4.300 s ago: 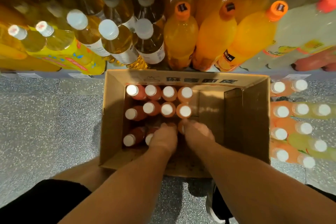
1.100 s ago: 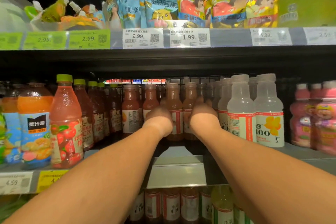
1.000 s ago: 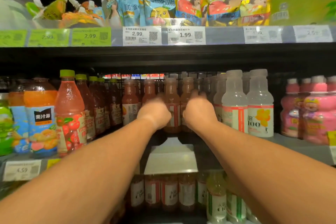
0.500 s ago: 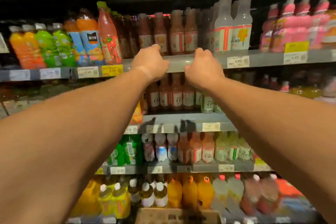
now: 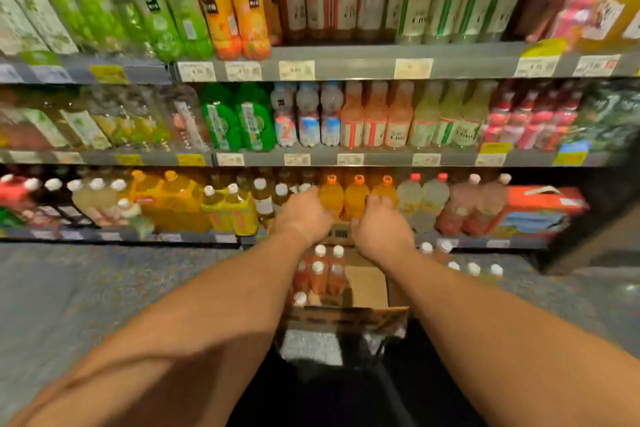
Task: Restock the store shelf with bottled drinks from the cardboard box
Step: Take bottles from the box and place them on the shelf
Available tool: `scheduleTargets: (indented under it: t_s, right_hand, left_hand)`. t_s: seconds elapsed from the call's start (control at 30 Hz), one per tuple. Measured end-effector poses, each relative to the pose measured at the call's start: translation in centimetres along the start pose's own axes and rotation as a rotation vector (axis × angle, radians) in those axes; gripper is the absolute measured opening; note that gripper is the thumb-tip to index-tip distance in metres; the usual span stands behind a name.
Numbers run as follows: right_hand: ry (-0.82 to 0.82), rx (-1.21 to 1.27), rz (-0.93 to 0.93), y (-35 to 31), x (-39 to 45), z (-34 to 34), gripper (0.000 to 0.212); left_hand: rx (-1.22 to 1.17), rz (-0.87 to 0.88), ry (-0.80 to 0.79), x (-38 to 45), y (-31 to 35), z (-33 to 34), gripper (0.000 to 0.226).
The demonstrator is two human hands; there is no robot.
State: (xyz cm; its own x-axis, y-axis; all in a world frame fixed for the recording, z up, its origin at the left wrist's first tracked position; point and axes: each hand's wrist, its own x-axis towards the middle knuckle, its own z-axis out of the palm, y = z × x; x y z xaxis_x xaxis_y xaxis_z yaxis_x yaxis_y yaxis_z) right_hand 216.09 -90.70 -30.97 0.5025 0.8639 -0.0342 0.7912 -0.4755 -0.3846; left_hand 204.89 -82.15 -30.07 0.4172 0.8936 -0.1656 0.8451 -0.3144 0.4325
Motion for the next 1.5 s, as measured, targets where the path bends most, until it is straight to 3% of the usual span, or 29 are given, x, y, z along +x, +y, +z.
scheduleTargets:
  t_s: [0.1, 0.27, 0.53, 0.63, 0.8, 1.03, 1.13, 1.27, 1.37, 1.5]
  right_hand:
    - [-0.094, 0.002, 0.074, 2.3, -0.5, 4.1, 0.032]
    - [-0.256, 0.040, 0.183, 5.0, 0.5, 9.6, 0.037]
    - [-0.421, 0.035, 0.188, 7.7, 5.6, 18.1, 0.040]
    - [-0.476, 0.056, 0.228, 8.9, 7.7, 22.6, 0.039]
    - [-0.547, 0.043, 0.342, 10.1, 10.7, 29.1, 0.052]
    - [-0.722, -0.006, 0.438, 13.4, 15.2, 37.1, 0.043]
    - [-0.708, 0.019, 0.494, 14.2, 16.4, 39.8, 0.038]
    - [-0.690, 0.047, 0.496, 14.0, 17.2, 42.6, 0.023]
    - [-0.645, 0.062, 0.503, 14.7, 17.2, 43.7, 0.023]
    - [-0.605, 0.043, 0.463, 15.0, 16.9, 43.7, 0.004]
  left_hand:
    - [-0.002, -0.034, -0.084, -0.2, -1.9, 4.2, 0.026]
    - [-0.011, -0.145, -0.169, 2.3, -5.4, 10.2, 0.033]
    - [0.049, -0.231, -0.315, 9.2, -10.7, 18.3, 0.046]
    - [0.087, -0.272, -0.370, 11.8, -13.2, 21.4, 0.032]
    - [0.025, -0.292, -0.423, 16.0, -16.2, 26.9, 0.036]
    - [-0.150, -0.459, -0.540, 18.6, -18.8, 35.1, 0.064]
    - [-0.184, -0.445, -0.538, 19.3, -19.7, 38.0, 0.071]
    - [0.060, -0.383, -0.402, 19.9, -19.7, 40.6, 0.047]
    - [0.030, -0.457, -0.297, 19.8, -20.0, 41.7, 0.035]
    - [-0.062, -0.487, -0.261, 19.6, -19.4, 41.2, 0.024]
